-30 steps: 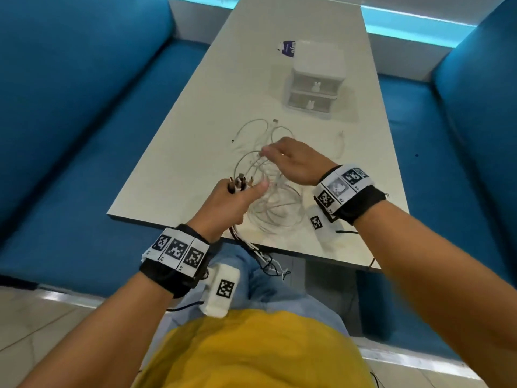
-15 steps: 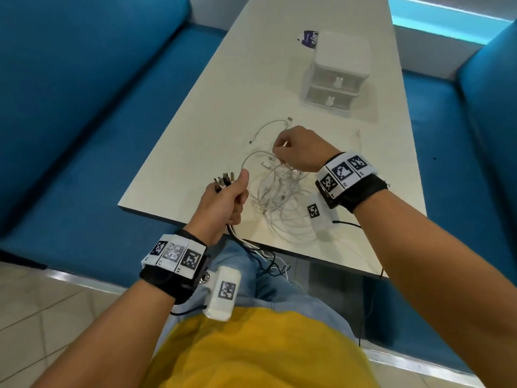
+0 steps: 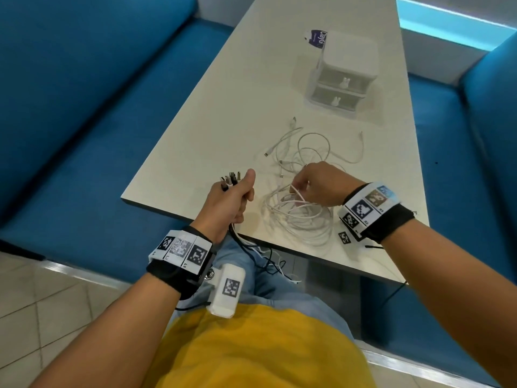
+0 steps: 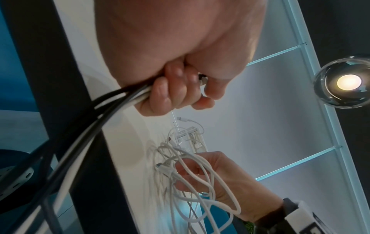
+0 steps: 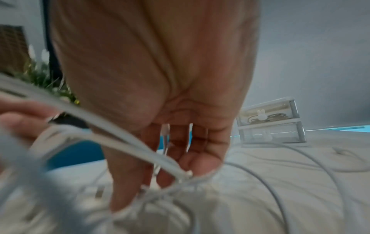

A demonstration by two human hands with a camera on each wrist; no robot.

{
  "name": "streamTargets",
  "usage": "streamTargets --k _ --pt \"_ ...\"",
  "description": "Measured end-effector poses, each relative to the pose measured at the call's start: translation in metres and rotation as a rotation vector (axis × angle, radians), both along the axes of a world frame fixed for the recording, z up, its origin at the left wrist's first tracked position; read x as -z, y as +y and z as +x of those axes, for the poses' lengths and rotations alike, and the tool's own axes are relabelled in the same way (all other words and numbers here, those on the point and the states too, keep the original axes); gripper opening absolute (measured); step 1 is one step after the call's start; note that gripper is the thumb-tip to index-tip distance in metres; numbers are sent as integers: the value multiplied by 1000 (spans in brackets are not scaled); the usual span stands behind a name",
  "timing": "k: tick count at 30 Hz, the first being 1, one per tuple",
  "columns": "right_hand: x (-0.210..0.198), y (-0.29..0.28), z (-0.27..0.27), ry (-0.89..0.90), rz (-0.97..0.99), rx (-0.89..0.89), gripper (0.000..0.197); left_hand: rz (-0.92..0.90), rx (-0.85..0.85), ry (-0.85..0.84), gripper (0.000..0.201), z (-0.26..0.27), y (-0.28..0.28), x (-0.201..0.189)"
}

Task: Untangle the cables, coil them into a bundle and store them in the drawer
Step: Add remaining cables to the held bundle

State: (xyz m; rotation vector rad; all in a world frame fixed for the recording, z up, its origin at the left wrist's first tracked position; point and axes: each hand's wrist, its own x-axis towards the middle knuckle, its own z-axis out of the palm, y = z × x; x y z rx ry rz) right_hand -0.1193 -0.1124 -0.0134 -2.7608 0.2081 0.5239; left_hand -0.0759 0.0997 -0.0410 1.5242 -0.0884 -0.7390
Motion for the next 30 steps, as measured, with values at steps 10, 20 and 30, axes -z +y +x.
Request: streamTargets --k 10,20,30 --pt "3 -2 -11 -93 112 55 4 35 19 -197 20 -12 -16 -6" --pt "-17 -8 -25 -248 323 111 5 102 77 -372 31 -22 -41 -1" --pt "-15 -5 -32 -341 555 90 41 -53 -115 -191 13 -17 -57 -27"
